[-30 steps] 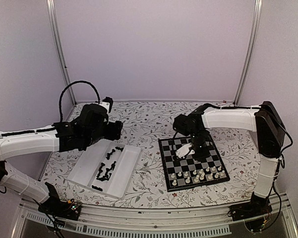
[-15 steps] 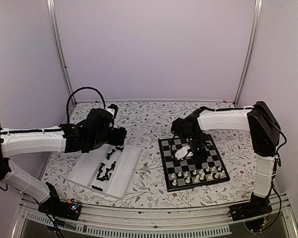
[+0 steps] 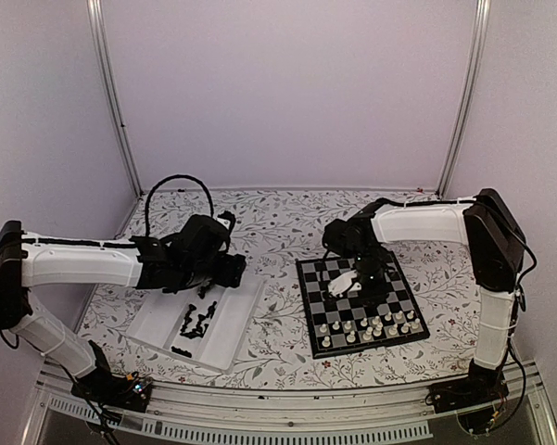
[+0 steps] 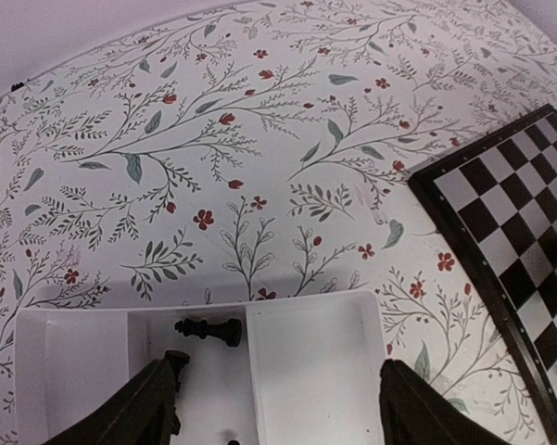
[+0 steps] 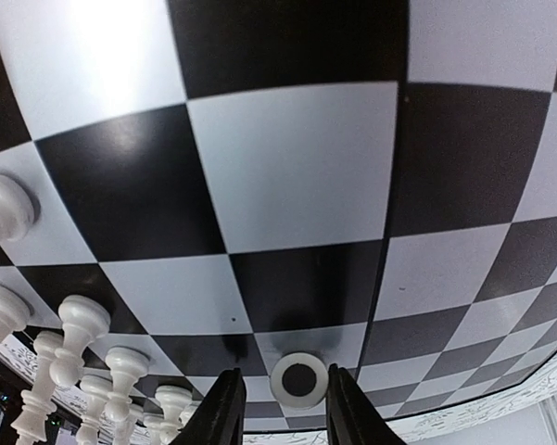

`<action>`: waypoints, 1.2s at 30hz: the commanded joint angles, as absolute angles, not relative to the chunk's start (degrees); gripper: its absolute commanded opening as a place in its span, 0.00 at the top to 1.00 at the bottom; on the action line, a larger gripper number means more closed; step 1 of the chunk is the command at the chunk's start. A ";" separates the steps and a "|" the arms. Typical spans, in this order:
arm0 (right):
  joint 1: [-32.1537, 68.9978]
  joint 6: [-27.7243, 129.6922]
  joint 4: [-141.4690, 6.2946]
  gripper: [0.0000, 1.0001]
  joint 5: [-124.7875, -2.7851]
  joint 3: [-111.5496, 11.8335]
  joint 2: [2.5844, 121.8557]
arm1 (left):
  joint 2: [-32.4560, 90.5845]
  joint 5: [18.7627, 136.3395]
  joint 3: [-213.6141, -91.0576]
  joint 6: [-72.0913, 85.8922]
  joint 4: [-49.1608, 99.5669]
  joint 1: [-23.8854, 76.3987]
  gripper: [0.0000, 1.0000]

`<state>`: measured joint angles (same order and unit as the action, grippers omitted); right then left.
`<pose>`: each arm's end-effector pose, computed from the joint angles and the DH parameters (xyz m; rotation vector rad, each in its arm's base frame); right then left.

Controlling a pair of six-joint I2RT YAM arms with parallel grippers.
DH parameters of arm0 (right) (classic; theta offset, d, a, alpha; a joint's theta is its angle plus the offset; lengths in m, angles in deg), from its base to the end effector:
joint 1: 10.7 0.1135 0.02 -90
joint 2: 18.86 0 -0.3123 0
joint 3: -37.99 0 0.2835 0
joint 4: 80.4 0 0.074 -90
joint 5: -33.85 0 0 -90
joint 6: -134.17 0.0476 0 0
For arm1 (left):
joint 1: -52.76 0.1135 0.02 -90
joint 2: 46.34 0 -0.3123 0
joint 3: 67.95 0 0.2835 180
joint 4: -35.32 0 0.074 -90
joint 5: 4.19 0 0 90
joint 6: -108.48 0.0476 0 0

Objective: Set up the chess pieces on the board
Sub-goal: Place the chess piece on the chessboard, then pick up the chess piece from the chessboard.

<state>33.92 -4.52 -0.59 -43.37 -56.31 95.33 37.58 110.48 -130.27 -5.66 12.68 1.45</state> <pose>0.2880 0.2694 0.1832 2.1631 -2.0031 0.3211 0.2246 -0.2487 0.2379 0.3274 2.2409 -0.1922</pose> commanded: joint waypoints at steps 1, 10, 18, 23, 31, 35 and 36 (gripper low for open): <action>31.74 -3.39 -1.30 0.67 -45.97 -54.95 92.58 | 38.04 110.34 -132.11 -5.74 12.20 0.31 0.22; 25.77 -4.20 -7.75 0.65 -53.78 -49.84 88.36 | 39.29 110.11 -133.19 -5.92 11.64 -0.57 0.22; 23.24 -4.85 -14.31 0.64 -61.78 -44.08 85.24 | 40.95 109.98 -135.72 -5.92 9.89 -1.36 0.22; 23.05 -4.88 -17.31 0.62 -65.28 -41.62 84.23 | 41.82 109.99 -136.78 -5.91 9.26 -1.63 0.23; 22.33 -4.63 -19.46 0.65 -66.81 -40.38 85.18 | 43.40 109.42 -137.95 -6.20 8.98 -2.15 0.22; 22.08 -4.52 -20.15 0.65 -67.57 -40.72 84.57 | 44.04 109.02 -138.41 -6.23 9.01 -2.42 0.23; 22.16 -4.64 -20.44 0.65 -67.71 -40.68 84.16 | 44.11 108.87 -138.48 -6.27 9.00 -2.50 0.23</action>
